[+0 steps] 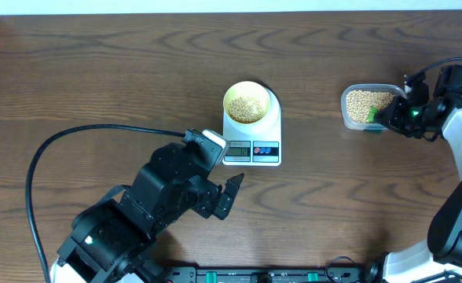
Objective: Scoop item into bowl and weigh 50g on scale
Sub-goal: 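Move right gripper back to the tub and scoop soybeans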
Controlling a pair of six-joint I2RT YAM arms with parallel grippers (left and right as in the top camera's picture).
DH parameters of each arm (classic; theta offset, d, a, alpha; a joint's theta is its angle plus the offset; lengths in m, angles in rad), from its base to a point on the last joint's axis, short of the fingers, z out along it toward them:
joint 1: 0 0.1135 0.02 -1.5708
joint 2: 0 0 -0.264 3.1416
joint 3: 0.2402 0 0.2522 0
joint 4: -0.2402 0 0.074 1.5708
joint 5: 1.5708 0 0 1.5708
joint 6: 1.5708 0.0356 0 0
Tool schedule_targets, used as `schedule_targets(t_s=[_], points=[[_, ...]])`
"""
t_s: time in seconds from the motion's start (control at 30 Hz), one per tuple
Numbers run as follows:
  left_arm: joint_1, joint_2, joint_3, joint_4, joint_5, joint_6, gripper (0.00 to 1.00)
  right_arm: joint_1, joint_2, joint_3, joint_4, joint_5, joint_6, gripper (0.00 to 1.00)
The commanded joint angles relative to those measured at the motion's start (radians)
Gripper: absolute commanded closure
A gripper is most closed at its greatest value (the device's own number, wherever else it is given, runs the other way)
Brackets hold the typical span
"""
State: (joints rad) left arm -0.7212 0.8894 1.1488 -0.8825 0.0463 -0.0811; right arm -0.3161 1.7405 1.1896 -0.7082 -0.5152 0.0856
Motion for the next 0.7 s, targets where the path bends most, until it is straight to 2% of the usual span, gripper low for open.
schedule_targets(t_s=[0.0, 0.33, 0.67], points=[[0.003, -0.001, 0.007, 0.001, -0.002, -0.002, 0.02, -0.027, 0.018, -0.015, 0.0, -0.124, -0.054, 0.99], [0.003, -0.001, 0.007, 0.0, -0.002, -0.002, 0.02, -0.132, 0.018, -0.014, -0.003, -0.354, -0.118, 0.99], [0.003, -0.001, 0.007, 0.001, -0.002, -0.002, 0.02, -0.228, 0.018, -0.016, -0.021, -0.446, -0.145, 0.99]])
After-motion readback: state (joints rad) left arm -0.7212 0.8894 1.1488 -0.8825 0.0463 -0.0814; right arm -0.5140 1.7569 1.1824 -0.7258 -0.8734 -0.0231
